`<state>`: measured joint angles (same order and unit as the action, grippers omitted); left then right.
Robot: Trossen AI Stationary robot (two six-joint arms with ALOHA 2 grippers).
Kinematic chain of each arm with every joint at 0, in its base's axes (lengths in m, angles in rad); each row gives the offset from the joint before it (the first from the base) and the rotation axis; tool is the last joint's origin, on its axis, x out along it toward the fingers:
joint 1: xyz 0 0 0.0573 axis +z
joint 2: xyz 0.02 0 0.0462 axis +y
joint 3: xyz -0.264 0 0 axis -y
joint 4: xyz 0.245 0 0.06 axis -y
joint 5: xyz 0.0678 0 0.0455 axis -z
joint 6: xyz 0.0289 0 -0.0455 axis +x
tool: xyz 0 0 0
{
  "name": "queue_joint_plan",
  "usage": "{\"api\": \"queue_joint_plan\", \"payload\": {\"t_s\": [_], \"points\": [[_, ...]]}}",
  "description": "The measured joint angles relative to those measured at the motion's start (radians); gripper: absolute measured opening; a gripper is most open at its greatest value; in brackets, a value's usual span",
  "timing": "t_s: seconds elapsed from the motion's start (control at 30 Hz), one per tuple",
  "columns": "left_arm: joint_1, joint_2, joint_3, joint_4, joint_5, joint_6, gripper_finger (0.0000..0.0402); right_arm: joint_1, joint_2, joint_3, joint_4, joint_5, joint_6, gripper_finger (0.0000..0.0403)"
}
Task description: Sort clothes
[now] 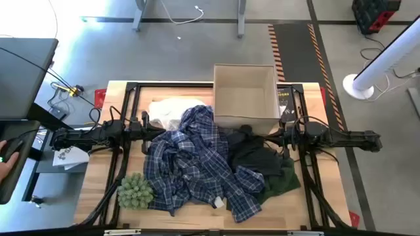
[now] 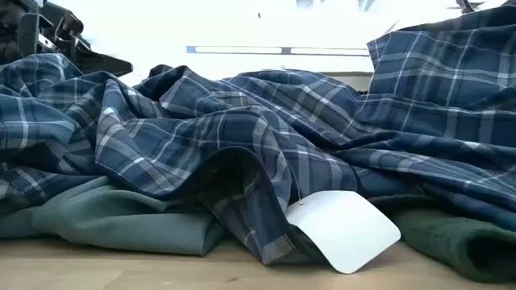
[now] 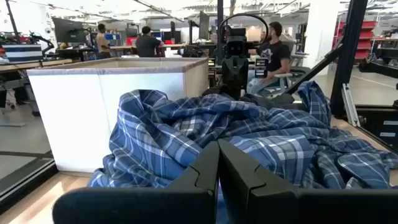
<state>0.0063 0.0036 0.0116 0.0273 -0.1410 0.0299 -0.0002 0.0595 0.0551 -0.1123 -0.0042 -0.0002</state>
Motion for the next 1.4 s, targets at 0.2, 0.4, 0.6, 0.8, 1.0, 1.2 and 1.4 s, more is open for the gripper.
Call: {"api": "queue_joint_plan", "payload": {"t_s": [0.2,0.4,0.6,0.8,1.0,1.2,1.4], "points": [[0.000,0.000,0.000,0.000,0.000,0.000,0.0008,0.000,0.000,0.000,0.000,0.000,0.000,0.0000],[0.000,0.000,0.000,0.000,0.000,0.000,0.0008,0.000,0.000,0.000,0.000,0.000,0.000,0.0000],[0.000,0.000,0.000,0.000,0.000,0.000,0.0008,0.000,0.000,0.000,0.000,0.000,0.000,0.0000],[0.000,0.000,0.000,0.000,0.000,0.000,0.0008,0.000,0.000,0.000,0.000,0.000,0.000,0.0000],[0.000,0.000,0.000,0.000,0.000,0.000,0.0008,0.000,0.000,0.000,0.000,0.000,0.000,0.0000],[0.000,0.000,0.000,0.000,0.000,0.000,0.0008,0.000,0.000,0.000,0.000,0.001,-0.001,0.0000],[0.000,0.000,0.000,0.000,0.000,0.000,0.0008,0.000,0.001,0.000,0.175,0.048,0.365,0.0000]]}}
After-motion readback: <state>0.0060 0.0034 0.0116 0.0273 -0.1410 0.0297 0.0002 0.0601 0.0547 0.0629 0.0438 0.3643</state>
